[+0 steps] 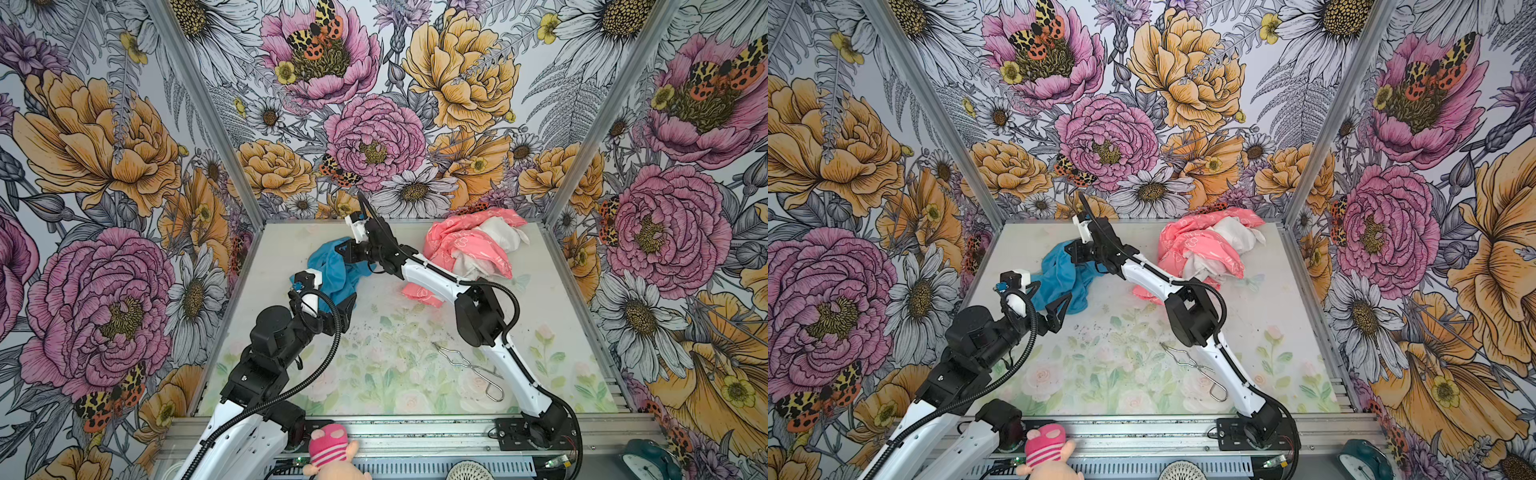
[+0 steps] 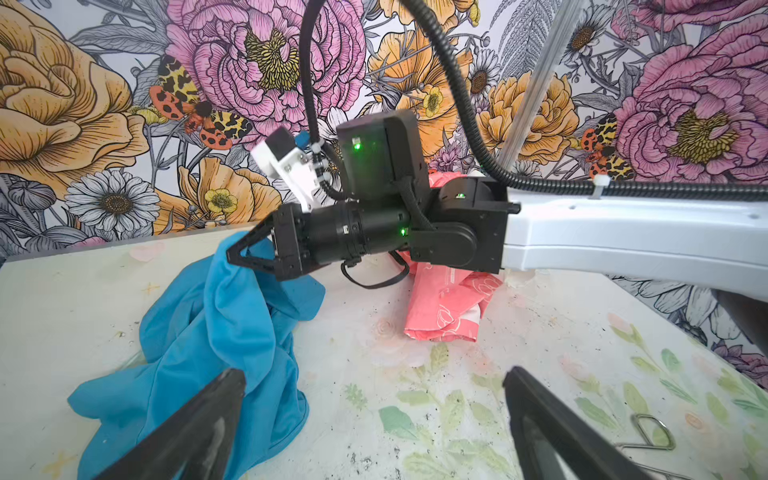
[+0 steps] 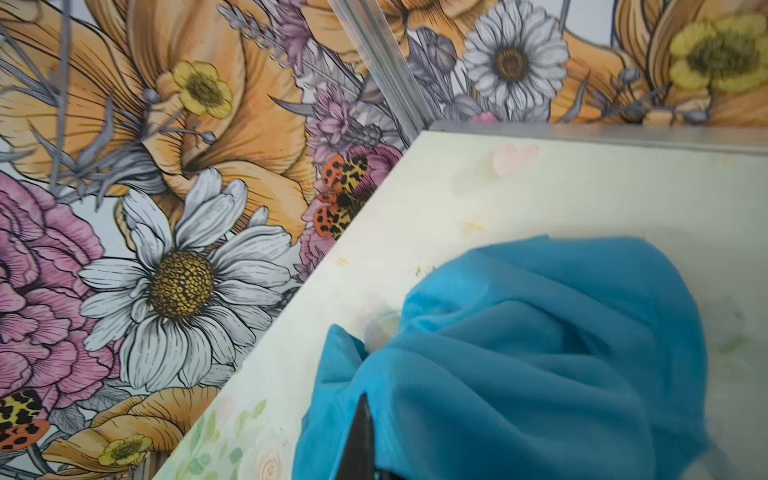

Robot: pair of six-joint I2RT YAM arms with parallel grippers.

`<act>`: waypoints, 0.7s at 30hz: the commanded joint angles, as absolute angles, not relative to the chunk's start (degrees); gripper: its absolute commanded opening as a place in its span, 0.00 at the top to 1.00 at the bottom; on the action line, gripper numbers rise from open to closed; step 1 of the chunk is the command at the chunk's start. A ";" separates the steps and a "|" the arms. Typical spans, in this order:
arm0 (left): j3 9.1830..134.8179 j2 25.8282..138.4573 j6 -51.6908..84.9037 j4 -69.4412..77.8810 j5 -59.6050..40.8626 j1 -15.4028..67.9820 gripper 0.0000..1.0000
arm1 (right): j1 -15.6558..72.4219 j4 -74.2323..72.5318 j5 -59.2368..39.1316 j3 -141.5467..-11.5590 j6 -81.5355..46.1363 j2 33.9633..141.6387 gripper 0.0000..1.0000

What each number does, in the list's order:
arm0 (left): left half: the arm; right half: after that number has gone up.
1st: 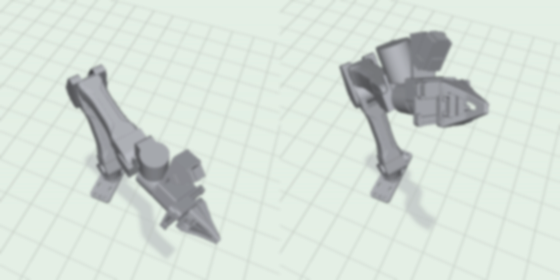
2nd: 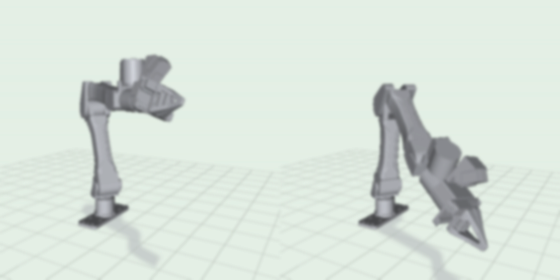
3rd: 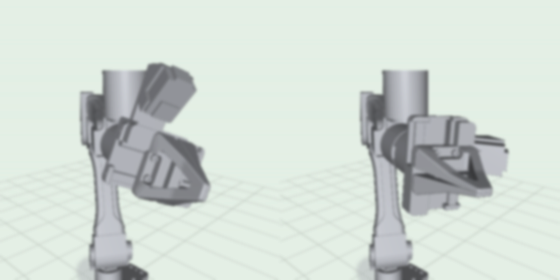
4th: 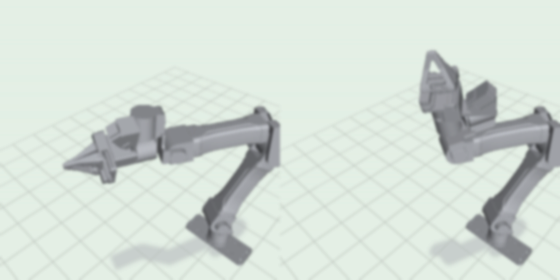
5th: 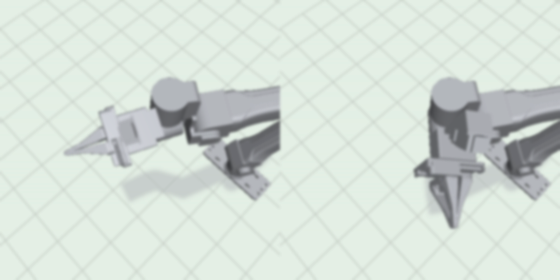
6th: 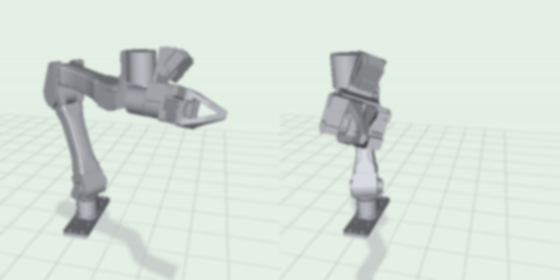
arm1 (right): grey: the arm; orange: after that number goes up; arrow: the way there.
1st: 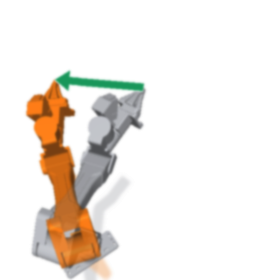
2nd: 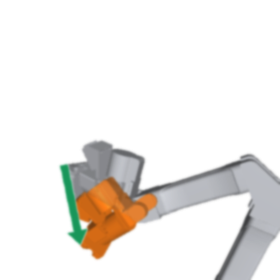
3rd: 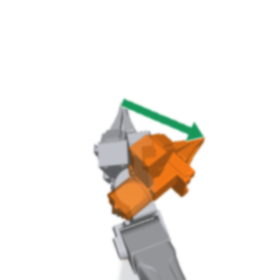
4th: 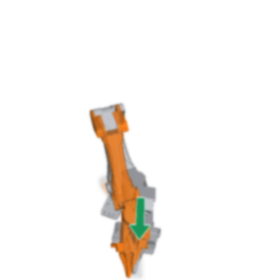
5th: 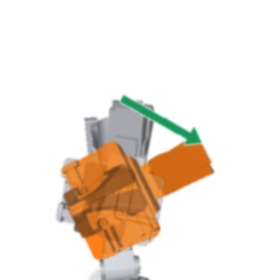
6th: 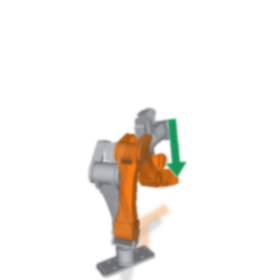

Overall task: Pick out a specific cloth from the pile
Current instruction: 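Carry the blue cloth toward the left gripper and lower it onto the table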

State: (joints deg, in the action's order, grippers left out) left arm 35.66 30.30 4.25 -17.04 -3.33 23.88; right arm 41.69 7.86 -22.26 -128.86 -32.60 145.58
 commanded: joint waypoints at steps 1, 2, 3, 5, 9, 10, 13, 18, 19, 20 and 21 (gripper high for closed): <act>34.80 29.53 3.36 -17.49 -1.54 23.89 0.01 | 42.40 9.67 -20.76 -126.06 -33.58 145.73 1.00; 34.82 29.44 3.34 -17.48 -1.45 23.89 0.01 | 42.60 10.15 -20.70 -125.04 -33.49 145.80 1.00; 34.73 29.40 3.41 -17.55 -1.35 23.77 0.02 | 42.84 10.64 -20.65 -124.21 -33.49 145.96 1.00; 34.73 29.27 3.33 -17.49 -1.23 23.73 0.01 | 43.15 11.68 -20.59 -123.17 -33.64 146.40 0.99; 34.63 28.91 3.34 -17.49 -0.69 23.73 0.01 | 43.65 13.65 -20.48 -122.18 -34.43 147.59 0.97; 34.58 28.75 3.32 -17.54 -0.50 23.73 0.01 | 43.66 14.02 -20.61 -122.13 -34.62 147.88 0.96; 34.54 28.56 3.34 -17.49 -0.05 23.73 0.02 | 43.82 15.09 -20.99 -122.10 -35.21 148.87 0.94; 34.45 28.31 3.34 -17.49 0.45 23.68 0.01 | 44.76 16.24 -22.41 -123.55 -35.42 150.52 0.89; 34.45 28.30 3.34 -17.49 0.46 23.64 0.01 | 44.90 16.51 -22.71 -124.09 -35.42 150.87 0.89; 34.41 28.21 3.33 -17.49 0.61 23.64 0.01 | 45.09 16.79 -23.24 -124.75 -35.42 151.46 0.88; 34.37 28.21 3.34 -17.52 0.66 23.64 0.01 | 45.15 17.10 -23.77 -125.66 -35.40 151.95 0.87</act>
State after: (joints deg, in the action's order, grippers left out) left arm 35.07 28.86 4.05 -17.39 -0.82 23.86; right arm 43.99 14.70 -21.74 -123.11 -35.11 149.32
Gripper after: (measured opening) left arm 0.986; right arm 0.125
